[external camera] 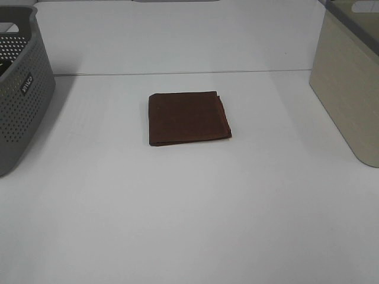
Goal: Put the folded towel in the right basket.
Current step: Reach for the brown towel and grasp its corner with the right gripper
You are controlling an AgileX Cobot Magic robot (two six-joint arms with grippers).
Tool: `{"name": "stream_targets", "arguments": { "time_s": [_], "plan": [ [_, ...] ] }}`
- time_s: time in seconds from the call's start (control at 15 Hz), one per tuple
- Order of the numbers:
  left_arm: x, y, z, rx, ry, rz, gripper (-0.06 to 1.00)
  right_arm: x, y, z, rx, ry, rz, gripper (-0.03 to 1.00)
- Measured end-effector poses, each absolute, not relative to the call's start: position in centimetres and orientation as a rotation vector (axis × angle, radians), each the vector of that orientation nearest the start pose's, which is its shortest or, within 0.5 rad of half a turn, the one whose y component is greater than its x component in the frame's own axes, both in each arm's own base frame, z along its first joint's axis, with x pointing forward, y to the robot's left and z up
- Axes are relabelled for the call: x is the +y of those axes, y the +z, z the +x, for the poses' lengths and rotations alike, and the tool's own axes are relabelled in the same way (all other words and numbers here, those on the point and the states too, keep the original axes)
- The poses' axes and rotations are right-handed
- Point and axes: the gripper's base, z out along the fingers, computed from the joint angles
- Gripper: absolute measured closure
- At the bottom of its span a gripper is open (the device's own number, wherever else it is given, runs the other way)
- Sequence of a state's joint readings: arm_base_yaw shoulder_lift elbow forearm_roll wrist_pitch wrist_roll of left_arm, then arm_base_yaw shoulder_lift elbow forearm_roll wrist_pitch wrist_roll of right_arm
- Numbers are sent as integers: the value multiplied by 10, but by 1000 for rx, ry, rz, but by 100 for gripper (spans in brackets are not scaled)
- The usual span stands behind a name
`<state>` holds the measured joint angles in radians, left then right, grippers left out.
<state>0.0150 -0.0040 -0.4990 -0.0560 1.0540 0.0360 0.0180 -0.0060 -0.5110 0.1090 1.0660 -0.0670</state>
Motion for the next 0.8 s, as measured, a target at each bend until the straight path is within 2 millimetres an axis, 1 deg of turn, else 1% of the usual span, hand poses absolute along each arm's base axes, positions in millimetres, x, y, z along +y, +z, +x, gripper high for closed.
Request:
{"name": "stream_targets", "arguments": {
  "time_s": [0.8],
  "plan": [
    [-5,278,-5,2033,-35,24,-2,9,280,-8,2027,99,-93,27]
  ]
}}
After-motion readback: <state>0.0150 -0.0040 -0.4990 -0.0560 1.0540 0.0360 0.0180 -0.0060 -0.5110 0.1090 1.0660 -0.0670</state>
